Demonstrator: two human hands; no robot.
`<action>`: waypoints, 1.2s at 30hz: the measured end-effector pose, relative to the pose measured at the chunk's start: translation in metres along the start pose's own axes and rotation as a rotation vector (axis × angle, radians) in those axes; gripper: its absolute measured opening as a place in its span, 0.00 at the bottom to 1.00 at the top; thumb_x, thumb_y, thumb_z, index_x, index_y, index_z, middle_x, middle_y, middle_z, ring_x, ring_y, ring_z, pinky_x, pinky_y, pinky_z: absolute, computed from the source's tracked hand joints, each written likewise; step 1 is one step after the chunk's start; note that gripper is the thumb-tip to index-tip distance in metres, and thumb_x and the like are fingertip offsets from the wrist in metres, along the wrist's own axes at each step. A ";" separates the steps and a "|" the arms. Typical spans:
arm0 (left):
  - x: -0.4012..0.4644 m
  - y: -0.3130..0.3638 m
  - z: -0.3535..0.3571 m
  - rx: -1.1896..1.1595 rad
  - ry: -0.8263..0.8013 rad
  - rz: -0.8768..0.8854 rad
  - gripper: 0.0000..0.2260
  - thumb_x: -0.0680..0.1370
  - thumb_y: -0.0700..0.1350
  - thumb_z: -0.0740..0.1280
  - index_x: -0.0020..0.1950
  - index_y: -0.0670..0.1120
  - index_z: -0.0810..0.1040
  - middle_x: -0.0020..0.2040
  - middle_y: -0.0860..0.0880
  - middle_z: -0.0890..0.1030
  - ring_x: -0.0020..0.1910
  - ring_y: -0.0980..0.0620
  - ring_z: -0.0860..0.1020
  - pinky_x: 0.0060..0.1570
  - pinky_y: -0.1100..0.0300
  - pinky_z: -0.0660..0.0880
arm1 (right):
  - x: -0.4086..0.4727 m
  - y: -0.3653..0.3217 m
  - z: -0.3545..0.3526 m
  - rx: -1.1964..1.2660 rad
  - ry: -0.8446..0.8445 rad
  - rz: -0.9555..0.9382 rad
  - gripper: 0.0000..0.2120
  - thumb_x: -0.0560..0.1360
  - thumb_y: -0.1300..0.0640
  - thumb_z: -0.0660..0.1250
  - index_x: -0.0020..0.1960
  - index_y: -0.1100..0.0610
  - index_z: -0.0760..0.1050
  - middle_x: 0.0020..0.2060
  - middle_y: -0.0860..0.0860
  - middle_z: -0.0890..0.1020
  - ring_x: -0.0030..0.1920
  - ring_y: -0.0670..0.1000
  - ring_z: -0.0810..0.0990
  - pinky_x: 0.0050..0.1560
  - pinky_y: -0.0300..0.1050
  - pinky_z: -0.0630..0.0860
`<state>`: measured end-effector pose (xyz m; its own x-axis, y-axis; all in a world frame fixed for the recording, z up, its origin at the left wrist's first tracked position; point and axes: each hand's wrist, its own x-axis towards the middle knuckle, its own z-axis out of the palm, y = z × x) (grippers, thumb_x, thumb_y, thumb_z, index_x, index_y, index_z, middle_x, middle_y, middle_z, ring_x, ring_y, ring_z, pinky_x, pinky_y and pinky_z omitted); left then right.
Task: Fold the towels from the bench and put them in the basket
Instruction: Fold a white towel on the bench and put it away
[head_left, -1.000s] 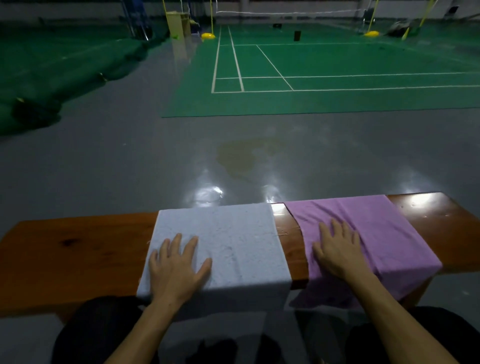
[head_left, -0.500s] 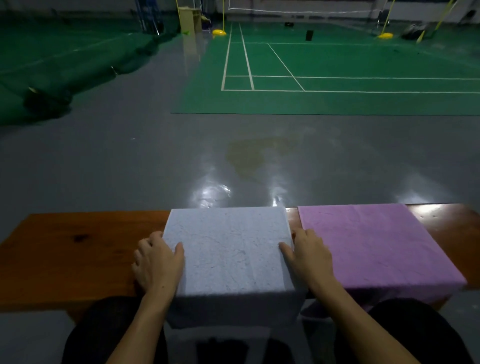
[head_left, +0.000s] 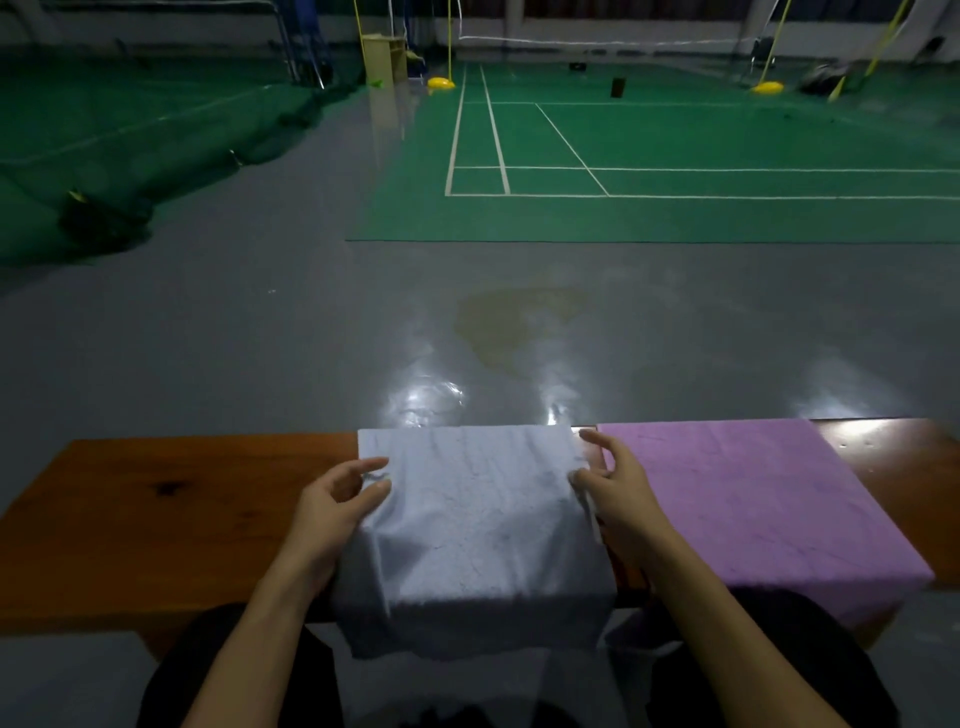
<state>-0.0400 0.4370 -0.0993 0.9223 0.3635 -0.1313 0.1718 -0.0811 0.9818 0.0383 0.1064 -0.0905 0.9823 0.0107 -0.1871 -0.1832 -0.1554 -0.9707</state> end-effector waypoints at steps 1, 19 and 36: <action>-0.001 0.005 -0.001 -0.042 0.005 -0.012 0.11 0.77 0.42 0.77 0.59 0.51 0.87 0.57 0.51 0.86 0.58 0.52 0.82 0.53 0.58 0.80 | -0.003 -0.003 -0.001 0.052 -0.015 -0.014 0.20 0.76 0.62 0.71 0.63 0.43 0.79 0.53 0.50 0.85 0.52 0.51 0.85 0.44 0.43 0.84; 0.003 0.195 -0.036 -0.269 0.069 0.363 0.13 0.74 0.39 0.79 0.57 0.46 0.86 0.48 0.46 0.88 0.46 0.51 0.85 0.45 0.57 0.83 | -0.033 -0.163 -0.046 0.319 0.022 -0.361 0.15 0.76 0.60 0.76 0.62 0.57 0.83 0.60 0.57 0.83 0.61 0.58 0.83 0.60 0.54 0.83; -0.005 0.268 -0.060 -0.083 0.184 0.635 0.13 0.76 0.38 0.78 0.60 0.47 0.87 0.54 0.52 0.88 0.53 0.56 0.85 0.58 0.58 0.82 | -0.026 -0.243 -0.060 -0.004 0.291 -0.730 0.20 0.75 0.59 0.78 0.66 0.60 0.82 0.55 0.53 0.86 0.48 0.46 0.83 0.54 0.38 0.82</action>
<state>-0.0191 0.4691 0.1723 0.7602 0.4215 0.4944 -0.4198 -0.2622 0.8689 0.0595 0.0847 0.1592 0.8251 -0.1479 0.5453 0.5120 -0.2123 -0.8323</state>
